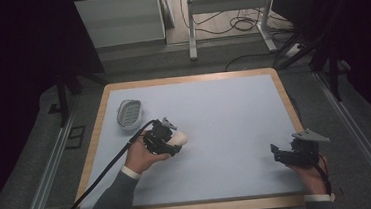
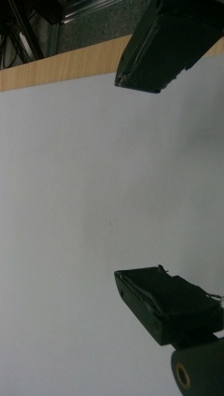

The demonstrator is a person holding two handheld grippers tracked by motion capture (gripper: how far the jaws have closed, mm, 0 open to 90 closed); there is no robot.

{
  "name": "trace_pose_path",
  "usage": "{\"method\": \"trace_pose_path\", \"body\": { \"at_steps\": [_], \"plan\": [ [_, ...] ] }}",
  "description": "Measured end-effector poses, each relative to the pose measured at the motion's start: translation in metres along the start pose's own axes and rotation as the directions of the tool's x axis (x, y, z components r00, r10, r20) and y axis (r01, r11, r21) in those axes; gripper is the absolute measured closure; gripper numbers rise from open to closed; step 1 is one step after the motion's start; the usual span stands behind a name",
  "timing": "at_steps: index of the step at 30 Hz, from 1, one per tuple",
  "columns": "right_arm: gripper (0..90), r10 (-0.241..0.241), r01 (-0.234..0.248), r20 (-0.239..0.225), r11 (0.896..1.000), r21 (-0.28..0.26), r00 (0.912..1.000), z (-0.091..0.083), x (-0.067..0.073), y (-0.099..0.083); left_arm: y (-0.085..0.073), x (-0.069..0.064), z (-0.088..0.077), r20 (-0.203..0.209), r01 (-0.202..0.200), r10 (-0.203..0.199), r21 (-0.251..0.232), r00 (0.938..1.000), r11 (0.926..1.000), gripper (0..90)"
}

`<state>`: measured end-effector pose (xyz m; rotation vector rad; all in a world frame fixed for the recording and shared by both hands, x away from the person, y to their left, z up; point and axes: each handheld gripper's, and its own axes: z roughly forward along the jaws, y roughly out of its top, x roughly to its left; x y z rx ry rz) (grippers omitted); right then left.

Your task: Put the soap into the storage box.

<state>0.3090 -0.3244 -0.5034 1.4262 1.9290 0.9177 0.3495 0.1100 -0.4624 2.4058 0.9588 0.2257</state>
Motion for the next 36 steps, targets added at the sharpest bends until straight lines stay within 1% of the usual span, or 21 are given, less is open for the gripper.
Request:
{"method": "trace_pose_path", "body": {
  "at_steps": [3, 16, 24, 28, 36],
  "plan": [
    [6.9, -0.002, 0.002, 0.001, 1.0, 0.0, 1.0, 0.0, -0.001, 0.0, -0.001, 0.007, -0.002, -0.007, 0.013, -0.013, 0.001, 0.9999, 0.9999, 49.6],
    [6.9, 0.004, -0.004, 0.004, 1.0, 0.001, 1.0, 0.0, -0.002, -0.001, -0.001, 0.022, -0.01, -0.033, 0.04, -0.04, -0.009, 0.9987, 0.9992, 49.6],
    [6.9, 0.005, -0.005, 0.004, 1.0, 0.001, 1.0, 0.0, -0.002, -0.001, 0.0, 0.028, -0.014, -0.038, 0.055, -0.055, -0.015, 0.9977, 0.9984, 49.6],
    [6.9, 0.004, -0.004, 0.006, 1.0, 0.002, 1.0, 0.001, -0.001, -0.001, 0.0, 0.032, -0.018, -0.047, 0.065, -0.066, -0.024, 0.9967, 0.9976, 49.6],
    [6.9, 0.006, -0.006, 0.007, 1.0, 0.003, 1.0, 0.001, -0.002, -0.001, 0.001, 0.04, -0.026, -0.058, 0.073, -0.075, -0.031, 0.9955, 0.9968, 49.6]
  ]
}}
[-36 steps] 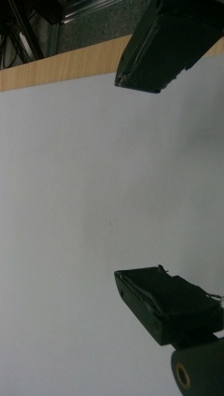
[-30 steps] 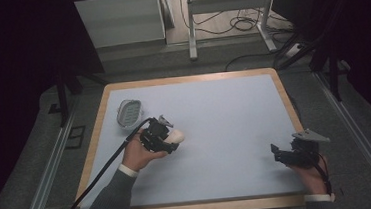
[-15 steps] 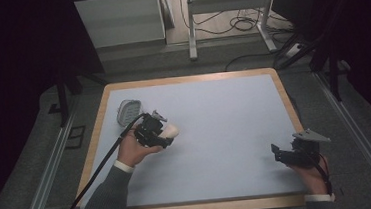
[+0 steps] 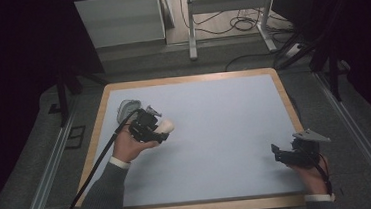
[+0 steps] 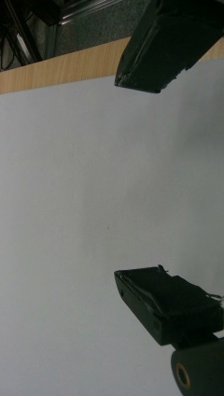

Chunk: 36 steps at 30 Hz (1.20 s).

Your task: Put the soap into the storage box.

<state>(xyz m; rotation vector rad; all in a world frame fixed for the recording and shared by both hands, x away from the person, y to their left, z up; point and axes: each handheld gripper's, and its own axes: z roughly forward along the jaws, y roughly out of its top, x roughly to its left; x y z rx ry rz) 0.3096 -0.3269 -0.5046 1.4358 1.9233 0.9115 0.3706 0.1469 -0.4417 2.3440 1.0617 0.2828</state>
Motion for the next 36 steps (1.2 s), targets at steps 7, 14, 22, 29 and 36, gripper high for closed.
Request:
{"method": "trace_pose_path", "body": {
  "at_steps": [7, 14, 22, 29, 36],
  "plan": [
    [6.9, 0.005, -0.005, 0.004, 1.0, 0.003, 1.0, 0.001, -0.001, -0.001, 0.0, 0.006, -0.005, -0.011, 0.008, -0.008, -0.006, 0.9999, 1.0, 49.6],
    [6.9, 0.005, -0.005, 0.003, 1.0, 0.007, 1.0, 0.001, -0.001, -0.001, 0.001, 0.012, -0.006, -0.019, 0.019, -0.019, -0.005, 0.9996, 0.9998, 49.6],
    [6.9, 0.005, -0.005, 0.004, 1.0, 0.006, 1.0, 0.001, -0.001, -0.001, 0.001, 0.02, -0.008, -0.032, 0.028, -0.028, 0.001, 0.9991, 0.9996, 49.6],
    [6.9, 0.005, -0.005, 0.005, 1.0, 0.007, 1.0, 0.001, -0.001, -0.001, 0.001, 0.03, -0.007, -0.047, 0.056, -0.056, -0.004, 0.9973, 0.9984, 49.6],
    [6.9, 0.005, -0.005, 0.006, 1.0, 0.008, 1.0, 0.001, -0.001, -0.001, 0.002, 0.04, -0.007, -0.054, 0.077, -0.077, -0.003, 0.9956, 0.9971, 49.6]
  ]
}}
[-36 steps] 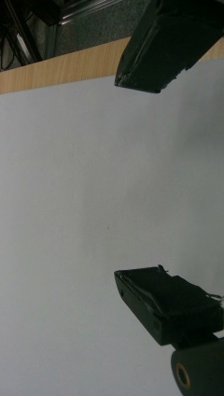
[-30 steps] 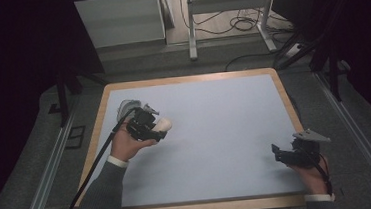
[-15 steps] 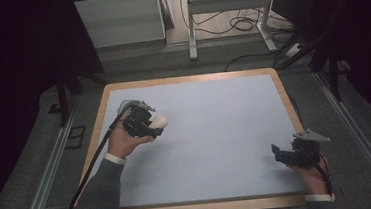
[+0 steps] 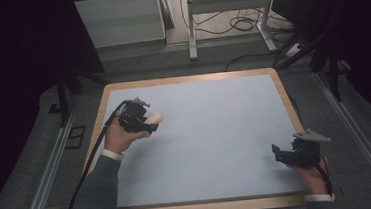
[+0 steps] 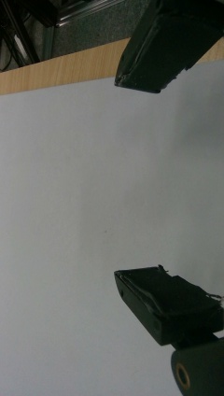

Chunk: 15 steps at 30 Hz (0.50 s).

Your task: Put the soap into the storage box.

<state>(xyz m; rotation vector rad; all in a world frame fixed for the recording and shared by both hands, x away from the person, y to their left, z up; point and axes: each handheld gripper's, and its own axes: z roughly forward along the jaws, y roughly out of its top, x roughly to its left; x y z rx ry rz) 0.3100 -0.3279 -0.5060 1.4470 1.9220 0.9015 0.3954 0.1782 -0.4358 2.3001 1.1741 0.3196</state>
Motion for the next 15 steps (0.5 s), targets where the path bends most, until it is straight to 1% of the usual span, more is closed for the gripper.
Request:
{"method": "trace_pose_path", "body": {
  "at_steps": [7, 9, 10, 15],
  "plan": [
    [6.9, -0.001, 0.001, 0.001, 1.0, 0.0, 1.0, 0.0, 0.0, 0.0, 0.001, 0.009, 0.0, -0.008, 0.015, -0.015, 0.005, 0.9998, 0.9999, 49.6],
    [6.9, -0.001, 0.001, 0.001, 1.0, 0.001, 1.0, 0.0, 0.0, 0.0, 0.001, 0.011, 0.0, -0.01, 0.028, -0.028, 0.0, 0.9996, 0.9996, 49.6],
    [6.9, -0.002, 0.002, -0.001, 1.0, 0.002, 1.0, 0.0, 0.0, 0.0, 0.002, 0.013, 0.0, -0.011, 0.027, -0.027, 0.002, 0.9996, 0.9996, 49.6],
    [6.9, -0.001, 0.001, 0.0, 1.0, 0.004, 1.0, 0.001, -0.001, -0.001, 0.002, 0.021, 0.0, -0.013, 0.049, -0.049, 0.005, 0.9987, 0.9988, 49.6]
  ]
}}
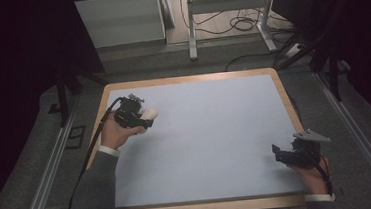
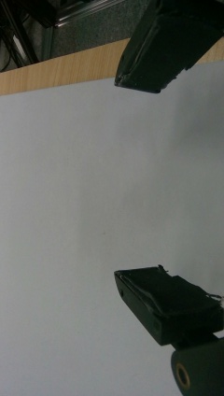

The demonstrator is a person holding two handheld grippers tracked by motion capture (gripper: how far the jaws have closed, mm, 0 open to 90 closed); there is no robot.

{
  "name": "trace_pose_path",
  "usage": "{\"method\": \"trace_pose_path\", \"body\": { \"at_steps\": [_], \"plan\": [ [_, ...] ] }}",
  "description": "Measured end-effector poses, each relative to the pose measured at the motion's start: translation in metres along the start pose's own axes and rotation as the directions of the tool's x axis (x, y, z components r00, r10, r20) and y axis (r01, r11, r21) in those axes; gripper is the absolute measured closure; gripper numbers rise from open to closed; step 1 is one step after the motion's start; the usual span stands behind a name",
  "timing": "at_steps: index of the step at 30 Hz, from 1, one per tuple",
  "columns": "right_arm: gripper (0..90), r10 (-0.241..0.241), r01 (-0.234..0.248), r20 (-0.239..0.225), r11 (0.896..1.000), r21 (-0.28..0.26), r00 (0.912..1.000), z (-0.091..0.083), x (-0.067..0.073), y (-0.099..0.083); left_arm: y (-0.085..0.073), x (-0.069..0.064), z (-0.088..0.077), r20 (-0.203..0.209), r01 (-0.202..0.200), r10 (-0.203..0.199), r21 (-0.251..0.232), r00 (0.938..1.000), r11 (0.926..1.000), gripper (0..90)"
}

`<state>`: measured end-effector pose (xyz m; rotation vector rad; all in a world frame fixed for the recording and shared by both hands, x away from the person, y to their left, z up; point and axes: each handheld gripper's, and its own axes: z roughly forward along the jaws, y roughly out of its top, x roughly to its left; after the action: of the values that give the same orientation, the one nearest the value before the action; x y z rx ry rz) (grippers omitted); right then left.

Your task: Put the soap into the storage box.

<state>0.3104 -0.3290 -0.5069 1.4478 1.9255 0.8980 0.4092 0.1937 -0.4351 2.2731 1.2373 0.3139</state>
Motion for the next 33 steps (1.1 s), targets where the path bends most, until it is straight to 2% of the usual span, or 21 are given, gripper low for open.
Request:
{"method": "trace_pose_path", "body": {
  "at_steps": [16, 33],
  "plan": [
    [6.9, 0.0, 0.0, -0.001, 1.0, 0.001, 1.0, 0.0, 0.0, 0.0, 0.003, 0.021, 0.006, -0.021, 0.057, -0.057, 0.014, 0.9982, 0.9983, 49.6],
    [6.9, 0.001, -0.001, 0.003, 1.0, -0.001, 1.0, 0.0, -0.001, 0.0, 0.004, 0.043, 0.009, -0.047, 0.125, -0.125, 0.009, 0.9911, 0.9921, 49.6]
  ]
}}
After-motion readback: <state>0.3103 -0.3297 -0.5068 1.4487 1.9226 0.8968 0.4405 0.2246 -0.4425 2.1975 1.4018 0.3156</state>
